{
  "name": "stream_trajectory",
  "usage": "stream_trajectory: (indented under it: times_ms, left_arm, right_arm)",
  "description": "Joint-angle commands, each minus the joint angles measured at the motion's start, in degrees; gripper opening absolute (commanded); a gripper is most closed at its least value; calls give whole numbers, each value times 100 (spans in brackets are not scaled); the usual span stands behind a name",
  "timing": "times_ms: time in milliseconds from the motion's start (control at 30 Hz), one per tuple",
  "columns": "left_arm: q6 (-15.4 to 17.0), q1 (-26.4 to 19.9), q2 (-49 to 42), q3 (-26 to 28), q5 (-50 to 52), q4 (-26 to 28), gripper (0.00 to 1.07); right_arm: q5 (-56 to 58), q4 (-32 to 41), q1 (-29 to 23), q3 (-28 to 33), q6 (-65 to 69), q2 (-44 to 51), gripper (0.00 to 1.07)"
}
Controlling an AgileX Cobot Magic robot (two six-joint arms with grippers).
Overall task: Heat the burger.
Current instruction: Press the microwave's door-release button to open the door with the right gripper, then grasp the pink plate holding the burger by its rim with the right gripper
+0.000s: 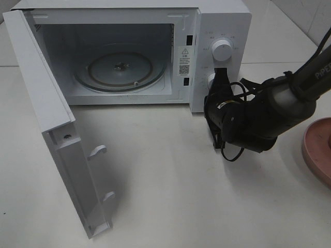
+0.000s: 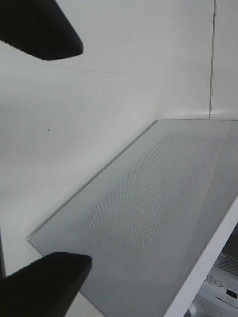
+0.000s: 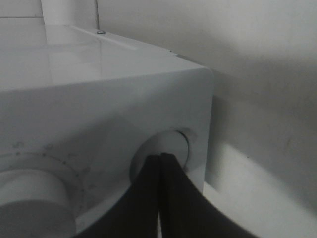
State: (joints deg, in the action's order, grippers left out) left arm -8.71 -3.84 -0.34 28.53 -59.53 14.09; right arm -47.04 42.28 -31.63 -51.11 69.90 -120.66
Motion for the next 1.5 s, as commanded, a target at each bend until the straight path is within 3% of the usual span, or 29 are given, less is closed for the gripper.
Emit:
stream_trajectory:
  times_ms: [33, 400, 700, 1200, 1500]
  left_arm:
    - [0, -29, -80, -11, 29, 23, 98]
    - [0, -29, -80, -11, 29, 23, 98]
    - [0, -29, -80, -11, 29, 23, 98]
    - [0, -29, -80, -11, 29, 23, 98]
    - [0, -29, -80, -11, 29, 23, 98]
  right_arm:
    - [132, -223, -57, 52, -372, 246, 0]
    - [842, -11, -57, 636, -1054, 963, 0]
    - [2406, -1083, -46, 1094, -2217, 1822, 1]
    - [4910, -1793, -46, 1089, -5346, 2899, 2]
    - [6572, -3025, -46, 1008, -6721, 3541, 4]
